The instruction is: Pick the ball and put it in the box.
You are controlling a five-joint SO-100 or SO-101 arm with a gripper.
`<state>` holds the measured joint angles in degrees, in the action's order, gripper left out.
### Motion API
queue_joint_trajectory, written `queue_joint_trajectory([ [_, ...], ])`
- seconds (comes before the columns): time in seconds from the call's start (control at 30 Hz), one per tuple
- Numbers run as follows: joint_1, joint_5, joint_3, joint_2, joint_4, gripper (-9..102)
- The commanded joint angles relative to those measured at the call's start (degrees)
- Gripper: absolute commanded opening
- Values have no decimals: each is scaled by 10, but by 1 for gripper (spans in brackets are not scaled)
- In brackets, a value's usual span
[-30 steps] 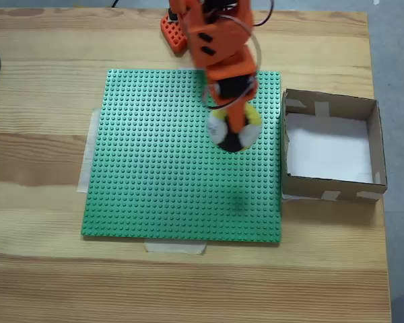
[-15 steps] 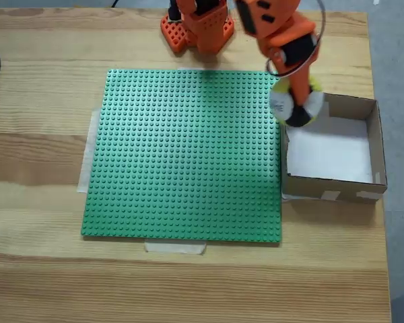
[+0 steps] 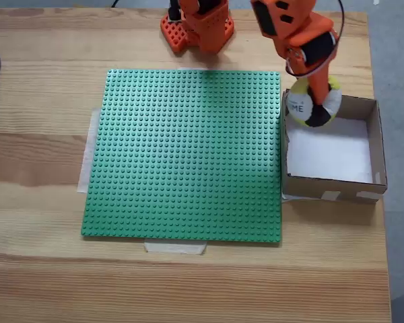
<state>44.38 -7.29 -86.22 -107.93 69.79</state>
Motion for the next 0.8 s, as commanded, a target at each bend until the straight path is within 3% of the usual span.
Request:
queue_joint_trajectory([
  [0.0,8,6,43,10,-10,-1],
  [0.77,34,-18,159,200,4,-1],
])
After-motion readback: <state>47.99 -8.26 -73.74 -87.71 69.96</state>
